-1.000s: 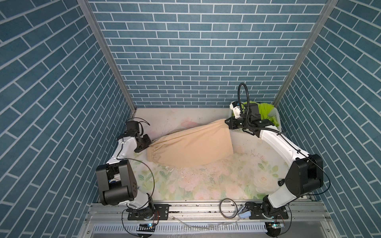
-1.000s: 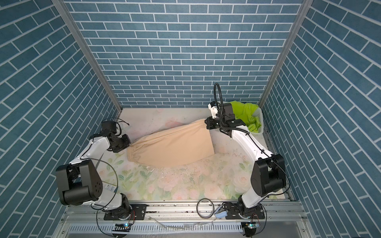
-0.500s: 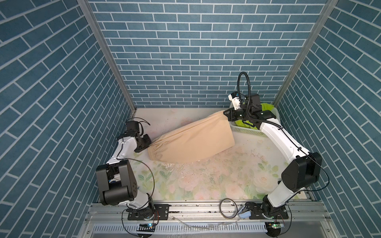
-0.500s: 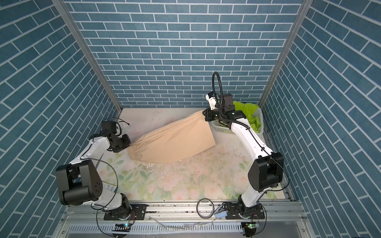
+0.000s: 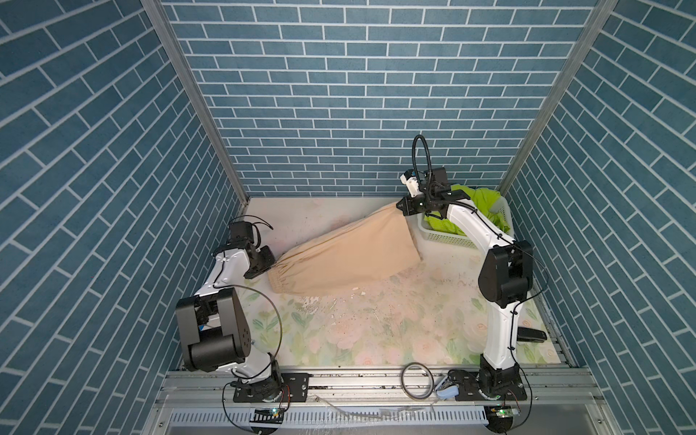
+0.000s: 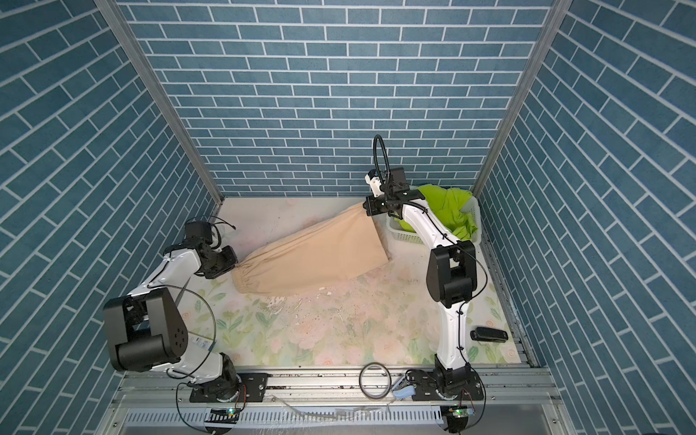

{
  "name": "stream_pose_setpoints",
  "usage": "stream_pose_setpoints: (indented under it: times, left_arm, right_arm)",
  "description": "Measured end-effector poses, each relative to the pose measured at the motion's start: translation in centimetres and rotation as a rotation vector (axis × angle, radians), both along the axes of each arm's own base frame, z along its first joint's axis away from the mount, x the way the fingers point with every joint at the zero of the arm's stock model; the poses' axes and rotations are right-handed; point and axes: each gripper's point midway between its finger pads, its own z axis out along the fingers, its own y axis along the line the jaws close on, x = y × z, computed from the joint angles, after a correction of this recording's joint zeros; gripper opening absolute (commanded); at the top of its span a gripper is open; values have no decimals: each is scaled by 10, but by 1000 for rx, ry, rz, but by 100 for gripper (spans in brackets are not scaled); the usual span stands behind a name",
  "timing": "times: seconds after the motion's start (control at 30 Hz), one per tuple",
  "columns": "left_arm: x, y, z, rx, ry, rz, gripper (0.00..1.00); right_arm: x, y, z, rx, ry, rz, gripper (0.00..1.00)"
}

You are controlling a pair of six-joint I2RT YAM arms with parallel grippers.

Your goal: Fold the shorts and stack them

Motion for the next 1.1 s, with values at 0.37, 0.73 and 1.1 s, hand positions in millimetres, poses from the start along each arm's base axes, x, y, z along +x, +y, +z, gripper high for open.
stream_pose_setpoints:
  times: [0.37,0.73,1.1]
  left_arm:
    - [30,-4,-20,-43,1,-53,0]
    - [40,-5,-50,-37,55,-84,88]
    - [56,8,10,35,-36,-51,100]
  right_arm:
    - [39,-10,-67,-18,75,-42,0]
    - [74,-5,-81,11,49,-78,39]
    - [40,-15,-66,28,75,-82,45]
